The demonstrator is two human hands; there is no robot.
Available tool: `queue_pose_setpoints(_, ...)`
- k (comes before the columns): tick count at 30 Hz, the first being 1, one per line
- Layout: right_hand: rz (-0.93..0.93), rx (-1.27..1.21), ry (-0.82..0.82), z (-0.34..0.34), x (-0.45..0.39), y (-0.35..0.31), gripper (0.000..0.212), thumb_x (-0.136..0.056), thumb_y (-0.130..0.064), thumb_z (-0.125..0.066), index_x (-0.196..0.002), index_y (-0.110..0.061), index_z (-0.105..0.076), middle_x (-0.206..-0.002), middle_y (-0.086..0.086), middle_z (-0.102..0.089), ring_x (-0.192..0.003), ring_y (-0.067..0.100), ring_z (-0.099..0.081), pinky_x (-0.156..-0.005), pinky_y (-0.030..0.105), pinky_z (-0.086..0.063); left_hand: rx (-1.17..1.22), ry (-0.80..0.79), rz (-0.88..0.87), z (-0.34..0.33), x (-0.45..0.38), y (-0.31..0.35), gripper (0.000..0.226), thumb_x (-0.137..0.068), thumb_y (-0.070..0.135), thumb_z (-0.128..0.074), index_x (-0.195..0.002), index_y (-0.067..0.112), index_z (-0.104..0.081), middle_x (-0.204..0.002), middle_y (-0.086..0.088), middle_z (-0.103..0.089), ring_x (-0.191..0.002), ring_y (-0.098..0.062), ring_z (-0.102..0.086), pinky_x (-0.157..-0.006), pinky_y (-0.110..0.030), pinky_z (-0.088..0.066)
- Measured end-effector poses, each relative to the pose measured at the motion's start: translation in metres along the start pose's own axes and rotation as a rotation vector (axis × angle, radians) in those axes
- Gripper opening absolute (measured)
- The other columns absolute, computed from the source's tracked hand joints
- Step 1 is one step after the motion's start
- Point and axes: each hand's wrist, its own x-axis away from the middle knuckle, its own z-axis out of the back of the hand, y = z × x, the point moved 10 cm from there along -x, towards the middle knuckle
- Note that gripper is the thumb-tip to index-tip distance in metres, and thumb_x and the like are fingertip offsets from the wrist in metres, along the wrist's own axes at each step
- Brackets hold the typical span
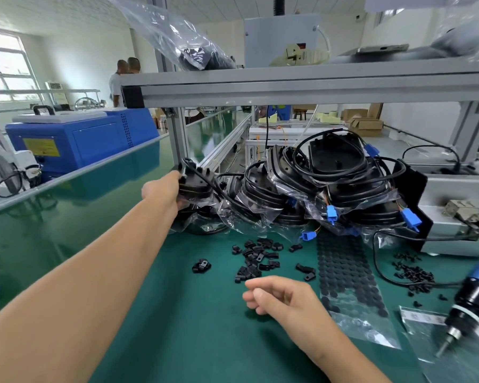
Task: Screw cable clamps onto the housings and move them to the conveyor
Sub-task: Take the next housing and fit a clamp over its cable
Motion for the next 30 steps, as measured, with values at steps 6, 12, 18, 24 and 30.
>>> queue_pose_setpoints(6,0.032,-0.036,0.038,0.002,0.003,-0.006,0.021,-0.094,-0.008,-0.056,-0.104,-0.020,-0.070,-0.092,-0.003,-0.076,-0.088,0.011,-0.071,-0.078,0.022,-0.054,0.133,-0.139,0.067,0.046,0.054,-0.006,0.011,-0.087,0.022,-0.065,-0.095,0.018,-0.058,-0.080,0.000,-0.066,-0.065,-0.013,-0.060,-0.059,-0.027,-0.048)
queue_pose_setpoints(12,-0.099,-0.345,-0.016,-0.010,0.002,-0.004,0.032,-0.095,-0.036,-0.052,-0.118,-0.016,-0.062,-0.101,0.008,-0.074,-0.097,0.022,-0.070,-0.082,0.031,-0.056,0.272,-0.337,0.151,0.080,0.128,-0.019,0.008,-0.089,0.020,-0.062,-0.082,0.016,-0.063,-0.066,0.004,-0.071,-0.061,-0.011,-0.064,-0.067,-0.029,-0.048)
queue_pose_setpoints(18,-0.269,-0.664,-0.068,-0.038,-0.025,-0.015,0.083,-0.080,-0.066,-0.048,-0.138,-0.008,-0.039,-0.102,0.012,-0.074,-0.095,0.023,-0.071,-0.075,0.033,-0.058,0.275,-0.501,0.149,0.085,0.185,-0.039,0.041,-0.073,0.021,-0.065,-0.114,0.017,-0.062,-0.106,-0.002,-0.074,-0.080,-0.016,-0.068,-0.063,-0.023,-0.054)
queue_pose_setpoints(24,-0.372,-0.720,0.077,-0.048,-0.079,-0.025,0.035,-0.088,-0.036,-0.067,-0.102,-0.005,-0.064,-0.060,0.002,-0.064,-0.055,0.014,-0.060,-0.057,0.025,-0.051,0.231,-0.533,0.177,0.095,0.182,-0.051,0.052,-0.076,0.020,-0.065,-0.128,0.016,-0.057,-0.111,-0.001,-0.071,-0.086,-0.018,-0.062,-0.067,-0.028,-0.049)
queue_pose_setpoints(30,-0.310,-0.561,0.164,-0.044,-0.088,-0.040,0.020,-0.085,0.003,-0.056,-0.103,-0.005,-0.064,-0.070,0.006,-0.064,-0.052,0.011,-0.057,-0.048,0.021,-0.047,0.237,-0.430,0.208,0.092,0.158,-0.044,0.027,-0.085,0.014,-0.063,-0.110,0.021,-0.056,-0.102,-0.005,-0.064,-0.078,-0.019,-0.059,-0.067,-0.031,-0.049)
